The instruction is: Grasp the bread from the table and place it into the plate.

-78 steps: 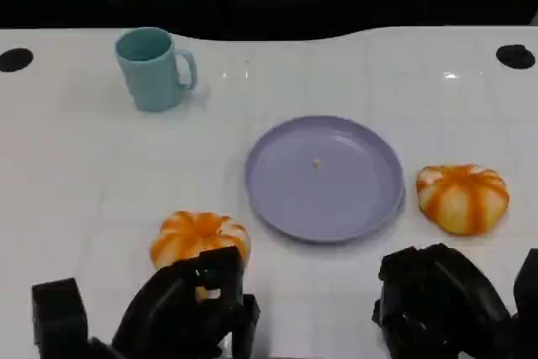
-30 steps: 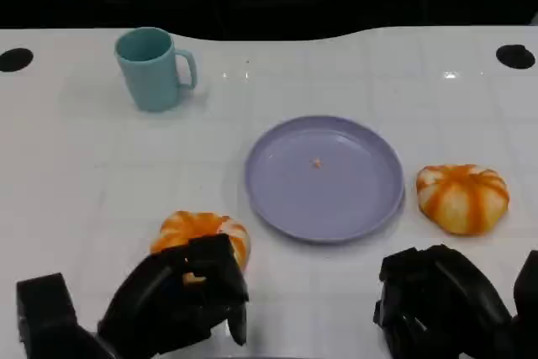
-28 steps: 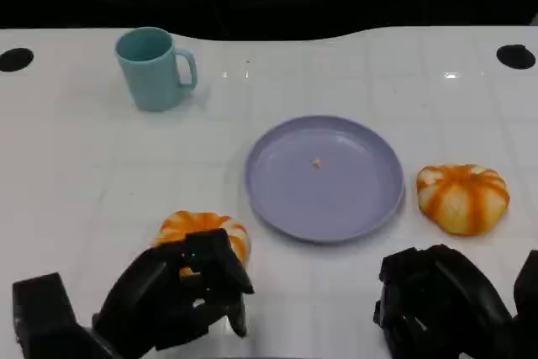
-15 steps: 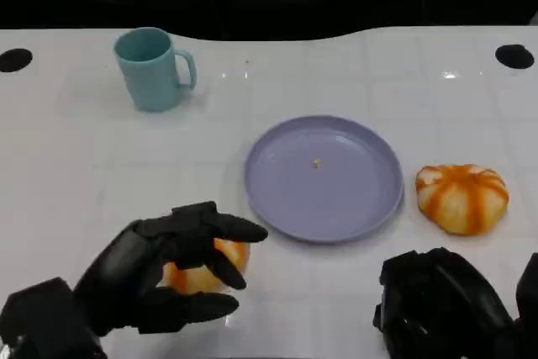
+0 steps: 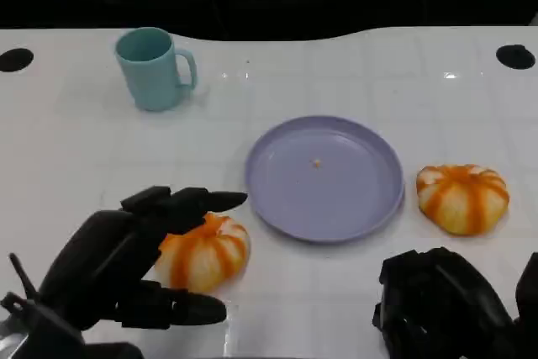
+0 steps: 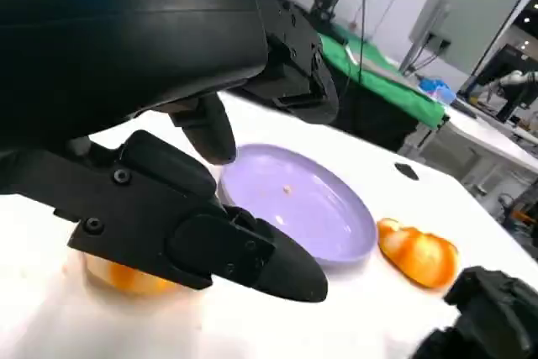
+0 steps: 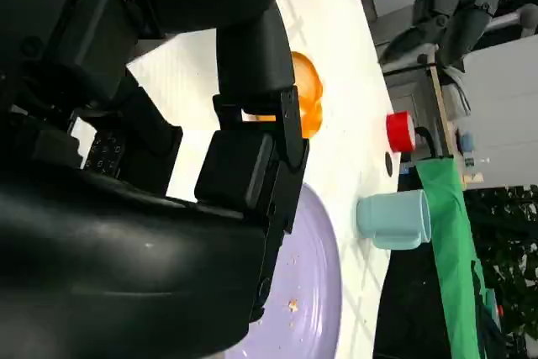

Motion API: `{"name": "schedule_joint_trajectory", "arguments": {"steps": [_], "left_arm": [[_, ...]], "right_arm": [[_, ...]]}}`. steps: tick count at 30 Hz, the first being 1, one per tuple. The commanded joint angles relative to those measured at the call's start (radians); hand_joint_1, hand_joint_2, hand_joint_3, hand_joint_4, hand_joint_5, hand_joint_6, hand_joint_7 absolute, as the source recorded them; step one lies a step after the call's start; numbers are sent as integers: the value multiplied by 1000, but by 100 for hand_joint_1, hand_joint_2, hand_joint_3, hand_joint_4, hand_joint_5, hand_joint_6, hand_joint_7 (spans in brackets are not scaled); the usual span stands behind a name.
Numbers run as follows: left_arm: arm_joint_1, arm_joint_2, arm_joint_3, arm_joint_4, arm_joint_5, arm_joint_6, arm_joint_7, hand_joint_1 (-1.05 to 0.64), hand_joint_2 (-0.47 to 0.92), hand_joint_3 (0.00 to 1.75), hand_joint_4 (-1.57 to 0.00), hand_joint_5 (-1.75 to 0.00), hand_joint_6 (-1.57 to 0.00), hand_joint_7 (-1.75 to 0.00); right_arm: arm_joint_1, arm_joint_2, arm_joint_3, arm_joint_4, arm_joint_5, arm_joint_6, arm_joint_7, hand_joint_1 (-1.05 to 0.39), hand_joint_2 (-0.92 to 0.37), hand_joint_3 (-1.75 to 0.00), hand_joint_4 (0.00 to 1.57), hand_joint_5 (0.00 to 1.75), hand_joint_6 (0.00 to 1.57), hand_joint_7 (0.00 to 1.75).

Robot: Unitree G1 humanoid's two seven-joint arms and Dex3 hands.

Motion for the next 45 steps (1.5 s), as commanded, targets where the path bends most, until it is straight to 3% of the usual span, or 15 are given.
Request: {"name": "schedule_joint_trajectory", "arguments": {"steps": [1, 10, 13, 22, 28, 36, 45], "left_arm": [[19, 36, 4, -70, 170, 20, 96, -80, 88, 0, -22, -90, -30, -24], [-1, 74, -64, -124, 475, 127, 157, -80, 87, 0, -21, -81, -27, -13], [-22, 89, -102, -124, 572, 178, 145, -79, 84, 0, -24, -71, -27, -8], [-85, 74, -225, -86, 752, 347, 118, -74, 72, 0, -27, -59, -33, -5], [-111, 22, -317, -38, 900, 486, 141, -75, 72, 0, -29, -60, -33, -3], [-145, -74, -411, 48, 996, 668, 67, -50, 65, 0, -24, -66, -32, -2], [-203, -114, -454, 142, 976, 762, 31, -54, 65, 0, -26, -72, -31, -1]], "right_arm": [[-9, -3, -2, 15, 1, -17, -3, -105, -3, -138, 152, 133, 157, 101], [-27, -2, -1, 43, -10, -36, -6, -105, -2, -137, 153, 130, 157, 99], [-25, -3, 0, 40, -8, -30, -6, -105, -1, -137, 153, 130, 157, 99], [-27, -3, -4, 50, -1, -42, 3, -105, -3, -137, 154, 131, 157, 100], [-26, -5, -5, 41, -2, -28, -4, -105, 0, -141, 155, 132, 157, 102], [-24, -9, -2, 33, -11, -19, -14, -105, 0, -141, 154, 133, 157, 104], [-31, -11, 0, 53, -13, -50, -3, -105, 1, -141, 153, 132, 157, 101]]}}
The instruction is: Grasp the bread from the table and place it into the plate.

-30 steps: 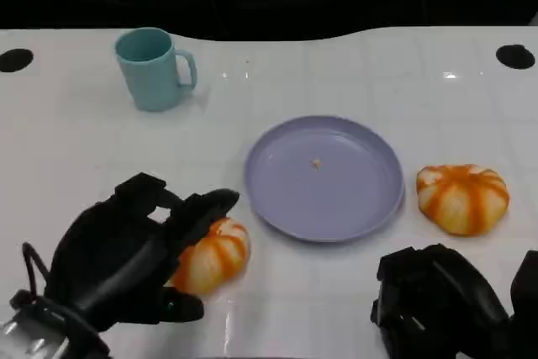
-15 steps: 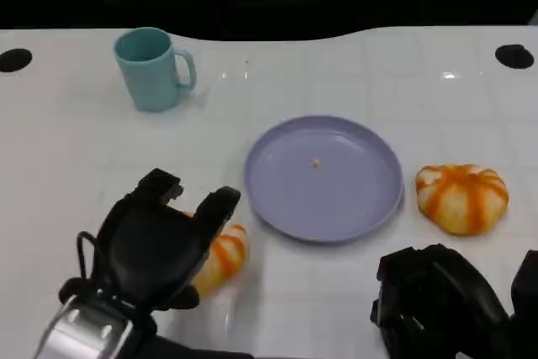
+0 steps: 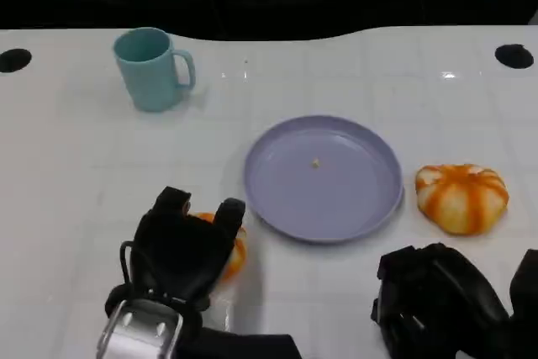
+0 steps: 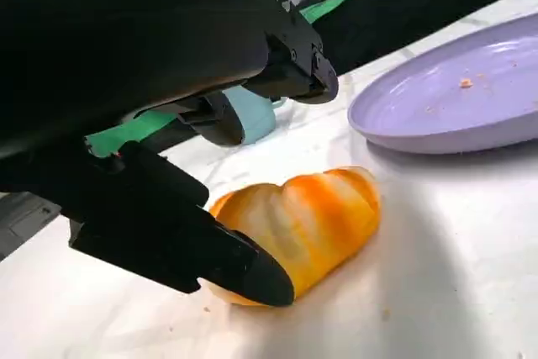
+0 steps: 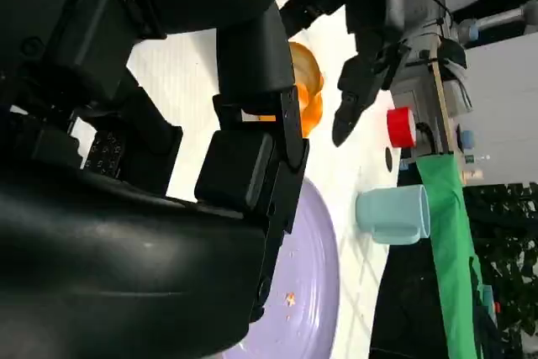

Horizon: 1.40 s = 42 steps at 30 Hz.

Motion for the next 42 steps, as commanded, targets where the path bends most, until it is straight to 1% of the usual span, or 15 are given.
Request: {"name": "schedule_joint_trajectory", "arguments": {"steps": [1, 13, 16, 18, 19, 20, 23, 26, 30, 31, 32, 33, 35, 38, 42], "left_arm": [[-40, -8, -11, 57, -14, 45, -17, -55, 65, 0, -26, -73, -31, -1], [-115, -26, -48, 244, -96, 87, 82, -57, 72, 2, -26, -77, -34, -2], [-131, -24, -55, 280, -126, 84, 108, -57, 75, 2, -26, -97, -40, -4], [-140, -19, -61, 299, -144, 79, 124, -52, 79, 3, -33, -128, -54, -9], [-145, -12, -61, 310, -162, 60, 146, -50, 80, 4, -36, -136, -59, -10], [-148, -3, -63, 319, -176, 43, 166, -43, 85, 7, -52, -151, -73, -15], [-159, 23, -79, 343, -186, 22, 199, -40, 90, 18, -78, -168, -98, -14], [-164, 36, -94, 370, -195, 9, 282, -41, 90, 29, -90, -174, -109, -16], [-163, 33, -91, 415, -232, -20, 441, -40, 59, 86, -95, -175, -109, -37], [-162, 30, -86, 432, -248, -35, 502, -39, 52, 97, -96, -175, -104, -53], [-163, 28, -83, 448, -262, -48, 556, -37, 43, 111, -96, -175, -93, -92], [-166, 27, -82, 461, -272, -58, 595, -35, 38, 117, -97, -175, -86, -113], [-170, 26, -79, 482, -297, -76, 656, -32, 33, 126, -97, -175, -79, -137], [-179, 30, -75, 499, -320, -87, 707, -31, 31, 132, -97, -175, -75, -144], [-182, 44, -60, 477, -336, -72, 714, -29, 29, 142, -98, -175, -70, -163]], "right_arm": [[-2, -15, -2, 6, -2, -16, 6, -105, 1, -141, 152, 132, 157, 101], [3, -18, 0, -4, 0, -8, 5, -105, -1, -139, 153, 131, 157, 101], [4, -18, 0, -2, -1, -11, 4, -105, -1, -138, 154, 131, 157, 100], [6, -18, 1, -4, -4, -13, 2, -105, -2, -138, 154, 131, 157, 100], [6, -18, 0, -4, -3, -12, 2, -105, -2, -138, 154, 131, 157, 100], [7, -18, 0, -5, -2, -10, 3, -105, -1, -138, 154, 130, 157, 101], [8, -18, 0, -6, 0, -7, 3, -105, -1, -138, 154, 130, 157, 101], [7, -19, 0, -2, 0, -16, 7, -105, -2, -138, 154, 130, 157, 101], [8, -21, 0, -9, -3, -5, 2, -105, -2, -137, 154, 131, 157, 101], [9, -22, 1, -14, -6, -2, -1, -105, -2, -137, 154, 131, 157, 101], [10, -22, 1, -18, -7, 2, -4, -105, -2, -137, 154, 131, 157, 102], [11, -22, 2, -20, -6, 4, -5, -105, -2, -138, 153, 131, 157, 102], [11, -21, 2, -25, -5, 13, -9, -105, 0, -140, 154, 132, 157, 103], [10, -22, 3, -20, -6, 2, -6, -105, 1, -141, 153, 132, 157, 102], [13, -19, 2, -21, -1, 7, -6, -105, 0, -141, 153, 132, 157, 102]]}}
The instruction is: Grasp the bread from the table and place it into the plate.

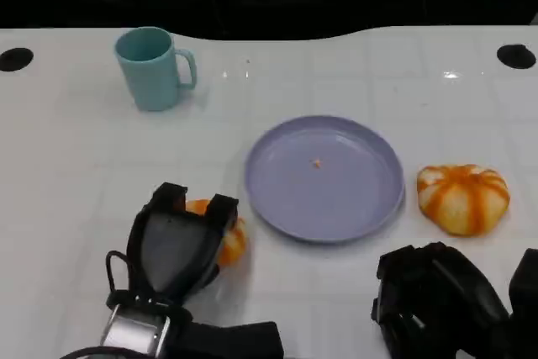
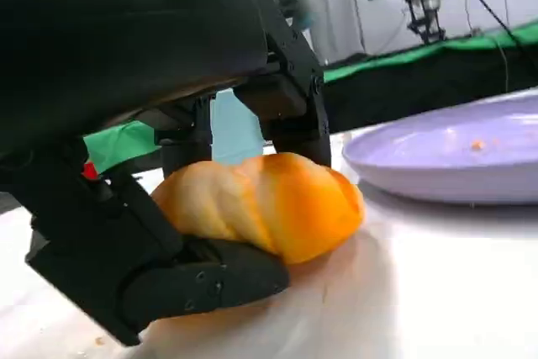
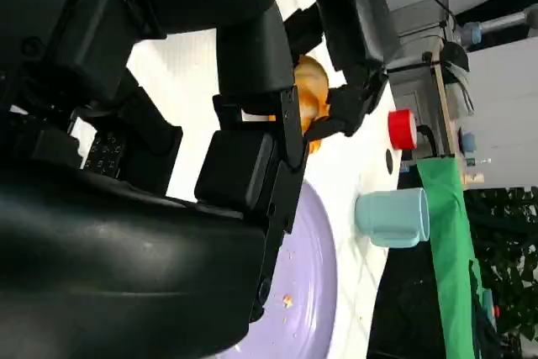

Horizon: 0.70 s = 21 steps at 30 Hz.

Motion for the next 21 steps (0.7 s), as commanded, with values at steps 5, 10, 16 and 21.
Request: {"name": "schedule_joint_trajectory", "arguments": {"steps": [5, 10, 16, 21], "left_arm": [[-6, 51, 33, -61, -25, 25, 16, -26, 30, 149, -99, -175, -71, -170], [5, 68, 57, -126, -56, 19, -5, -27, 32, 151, -100, -175, -75, -175], [8, 77, 81, -176, -91, -11, 11, -26, 31, 148, -100, -175, -77, -175], [-5, 75, 95, -191, -104, -51, 49, -26, 31, 146, -100, -175, -77, -175]], "right_arm": [[8, -9, -5, -1, 10, 5, 1, -105, 0, -140, 153, 133, 157, 103], [6, -14, -1, -3, -4, 2, -8, -105, 0, -140, 154, 132, 157, 103], [6, -12, -1, -3, -1, 3, -10, -105, 1, -141, 153, 132, 157, 103], [9, -15, 2, -3, -5, -5, -8, -105, 1, -141, 152, 132, 157, 102]]}}
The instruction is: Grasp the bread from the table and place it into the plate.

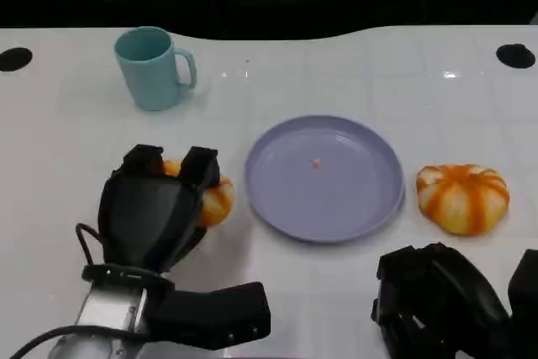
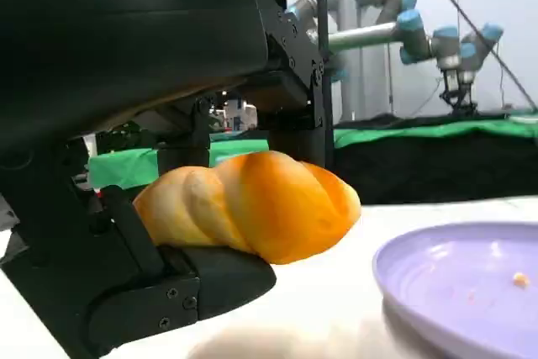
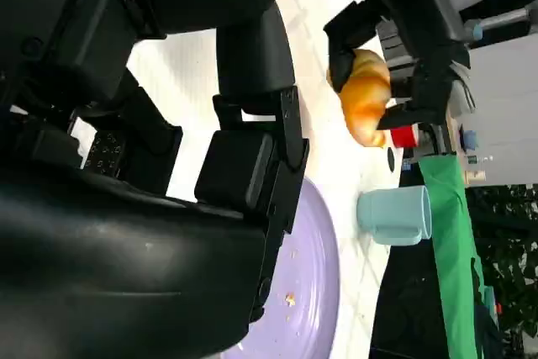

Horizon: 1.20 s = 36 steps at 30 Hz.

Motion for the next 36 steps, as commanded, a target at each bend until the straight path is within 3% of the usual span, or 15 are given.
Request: {"name": "schedule_joint_trajectory", "arguments": {"steps": [1, 4, 9, 16, 36], "left_arm": [[-16, 16, 18, -10, -7, -39, 59, -26, 31, 141, -100, -175, -76, -175], [-42, 13, 23, 7, -15, -82, 104, -26, 35, 131, -99, -175, -72, -175], [-87, -6, 26, 33, -45, -133, 114, -26, 31, 130, -97, -175, -69, -175], [-168, -45, 19, 100, -96, -212, 89, -28, 25, 142, -102, -175, -76, -175], [-386, -205, -59, 419, -162, -319, 46, -34, 23, 152, -108, -175, -86, -175]], "right_arm": [[8, -15, -1, -3, -2, -5, 0, -105, 1, -141, 152, 132, 157, 102], [8, -8, -5, 4, 16, 5, 6, -105, 1, -142, 152, 132, 157, 102], [11, -13, -4, -2, 13, 7, 5, -105, 3, -143, 152, 133, 157, 101], [12, -12, -6, 3, 16, 0, 14, -105, 0, -141, 149, 136, 157, 101], [21, -9, -7, 4, 25, -14, 33, -105, 0, -140, 152, 133, 157, 100]]}}
